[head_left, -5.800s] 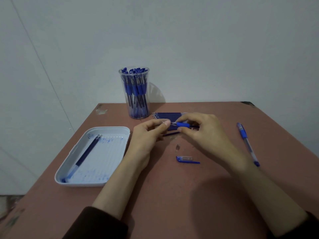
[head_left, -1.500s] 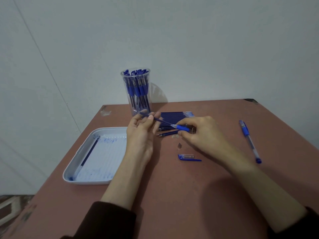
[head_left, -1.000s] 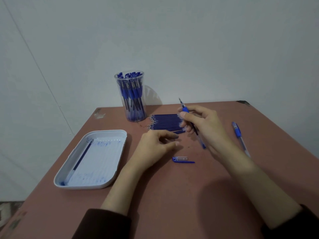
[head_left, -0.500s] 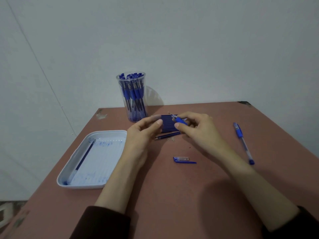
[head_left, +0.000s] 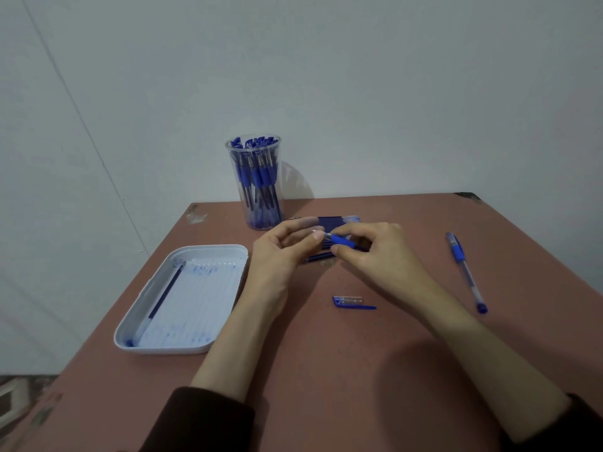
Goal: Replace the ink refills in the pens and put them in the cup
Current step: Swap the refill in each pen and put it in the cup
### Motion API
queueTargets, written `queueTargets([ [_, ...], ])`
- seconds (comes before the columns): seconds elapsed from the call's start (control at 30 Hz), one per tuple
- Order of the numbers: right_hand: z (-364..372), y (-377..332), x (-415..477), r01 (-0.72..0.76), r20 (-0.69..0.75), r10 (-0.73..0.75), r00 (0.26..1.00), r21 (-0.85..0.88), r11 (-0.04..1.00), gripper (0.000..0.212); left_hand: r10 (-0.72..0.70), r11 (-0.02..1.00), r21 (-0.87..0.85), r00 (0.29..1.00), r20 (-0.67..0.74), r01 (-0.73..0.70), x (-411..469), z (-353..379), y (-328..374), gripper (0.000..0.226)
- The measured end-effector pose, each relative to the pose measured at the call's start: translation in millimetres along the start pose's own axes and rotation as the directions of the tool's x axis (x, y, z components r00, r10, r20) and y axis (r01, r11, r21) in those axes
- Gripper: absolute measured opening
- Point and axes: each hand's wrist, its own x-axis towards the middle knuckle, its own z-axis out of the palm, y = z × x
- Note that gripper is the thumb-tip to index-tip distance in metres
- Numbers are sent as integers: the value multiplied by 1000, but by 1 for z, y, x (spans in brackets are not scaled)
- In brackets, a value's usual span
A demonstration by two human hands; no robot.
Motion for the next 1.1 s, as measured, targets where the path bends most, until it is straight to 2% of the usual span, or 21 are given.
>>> queueTargets([
  [0.07,0,-1,0,-2,3,2,1000,59,998,13,3,1000,-2,1000,26,-3,0,0,1,25],
  [0.2,5,-4,1,-92,82,67,994,341,935,11,-2,992,-127,996,95,14,2,1,3,34],
  [0.3,6,-8,1,-108,117,63,991,428,897,13,11,992,-130,997,75,-1,3,2,2,43],
  [0.43,0,-12,0,-96,118,44,992,489,867,14,3,996,-85,1000,9,-2,3,0,-2,32],
  [0.57,1,-12,1,-100,105,56,993,481,871,14,-54,981,-182,994,91,70,1,4,-5,36],
  [0.7,2,-13,-1,-111,127,56,990,487,866,13,-50,980,-185,993,104,68,-3,8,-2,26],
  [0.87,0,-13,0,-119,120,64,991,536,836,14,-20,975,-219,999,29,26,-2,7,-1,35],
  [1.0,0,-14,1,-116,95,78,992,519,847,13,-1,980,-199,995,102,21,-4,9,0,41],
  [1.1,-1,-16,-1,-121,116,70,991,523,844,14,-3,983,-183,993,117,25,-7,13,3,29],
])
